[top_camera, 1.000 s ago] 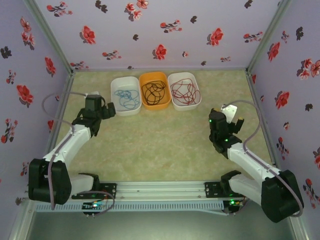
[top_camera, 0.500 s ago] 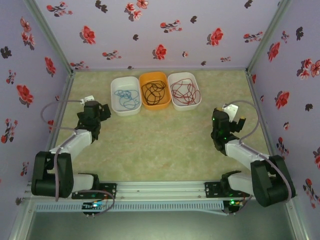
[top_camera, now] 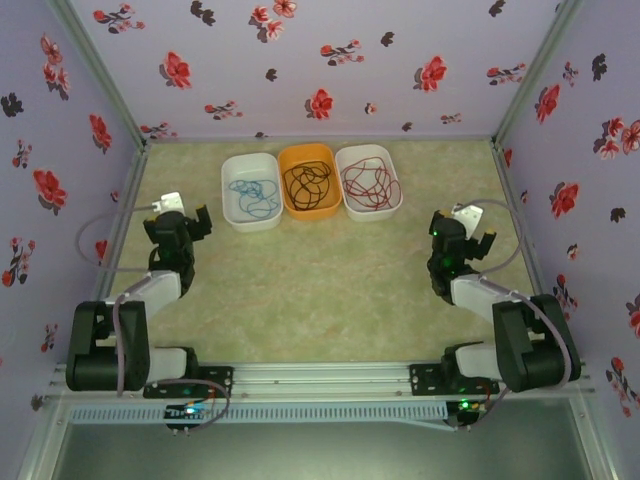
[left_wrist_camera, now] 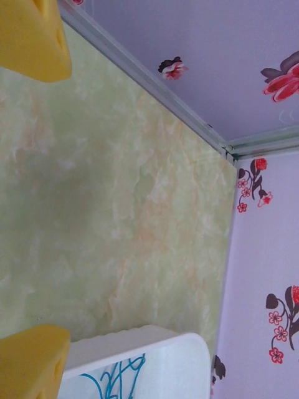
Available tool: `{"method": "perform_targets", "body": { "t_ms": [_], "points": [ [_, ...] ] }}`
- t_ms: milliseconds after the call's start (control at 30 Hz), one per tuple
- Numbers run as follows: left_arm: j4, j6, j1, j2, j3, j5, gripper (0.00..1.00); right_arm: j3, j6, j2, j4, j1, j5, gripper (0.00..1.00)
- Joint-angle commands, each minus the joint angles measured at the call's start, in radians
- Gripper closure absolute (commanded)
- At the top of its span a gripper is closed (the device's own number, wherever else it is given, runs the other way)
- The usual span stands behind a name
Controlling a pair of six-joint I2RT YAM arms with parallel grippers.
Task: Untangle the cables
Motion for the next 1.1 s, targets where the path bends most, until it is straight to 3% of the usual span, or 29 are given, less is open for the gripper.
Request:
{"method": "perform_targets", "body": {
  "t_ms": [0,100,267,400,533,767,900,967,1067],
  "points": [
    [0.070,0.045,0.033,-0.017,-0.027,0.054,0.00,-0.020,-0.020,-0.001,0.058,-0.019,-0.014,0.01],
    [0.087,0.020,0.058,0.009,-0.047,0.097,0.00,-0.024,-0.021,-0.009,0.052,-0.029,-0.014,0.01],
    [0.280,0.037,0.062,0.101,-0.122,0.157,0.00,-0.041,-0.023,-0.040,0.028,-0.041,-0.023,0.01],
    [0.292,0.056,0.063,0.151,-0.103,0.213,0.00,-0.060,-0.023,-0.075,0.021,-0.048,-0.028,0.01],
    [0.277,0.120,0.072,0.219,-0.068,0.378,0.00,-0.083,-0.024,-0.096,0.041,-0.056,-0.053,0.01],
    [0.364,0.108,0.140,0.237,-0.104,0.574,0.00,-0.100,-0.044,-0.089,0.091,-0.059,-0.113,0.01],
    [0.354,0.101,0.141,0.242,-0.097,0.557,0.00,-0.110,-0.050,-0.069,0.145,-0.061,-0.151,0.01],
    [0.345,0.057,0.118,0.236,-0.094,0.387,0.00,-0.115,-0.052,-0.046,0.180,-0.061,-0.161,0.01],
    [0.325,0.049,0.094,0.237,-0.083,0.293,0.00,-0.114,-0.052,-0.011,0.215,-0.062,-0.175,0.01]
  ]
}}
